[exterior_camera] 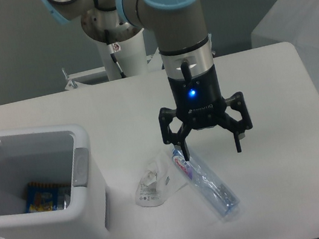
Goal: Place the trash in the trash can
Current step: 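Move the open gripper toward the crumpled clear plastic bag, then lower the gripper onto the plastic bag and close on it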
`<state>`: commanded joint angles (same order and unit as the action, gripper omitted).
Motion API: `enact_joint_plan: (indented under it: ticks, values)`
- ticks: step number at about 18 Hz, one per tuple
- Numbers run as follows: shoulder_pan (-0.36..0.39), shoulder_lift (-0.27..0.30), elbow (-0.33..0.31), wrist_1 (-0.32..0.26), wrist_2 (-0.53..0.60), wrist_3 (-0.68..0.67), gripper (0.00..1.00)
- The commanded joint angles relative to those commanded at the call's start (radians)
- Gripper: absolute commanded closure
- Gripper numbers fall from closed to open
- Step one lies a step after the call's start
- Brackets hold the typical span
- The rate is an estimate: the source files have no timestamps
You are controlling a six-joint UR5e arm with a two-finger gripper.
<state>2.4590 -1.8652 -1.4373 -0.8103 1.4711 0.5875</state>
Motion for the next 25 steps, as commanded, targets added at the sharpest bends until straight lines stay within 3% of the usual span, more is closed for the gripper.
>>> enact_joint_plan:
  ticks: [3,12,20,25]
  values:
    - [-0.003,-0.012,-0.032,0.066,0.000,-0.009,0.00]
    - [-0.020,-0.046,-0.100,0.069,0.000,0.055,0.00]
    - [-0.037,-0.048,-0.255,0.069,0.043,0.314,0.00]
    - [-0.058,-0.071,-0.322,0.066,0.083,0.359,0.00]
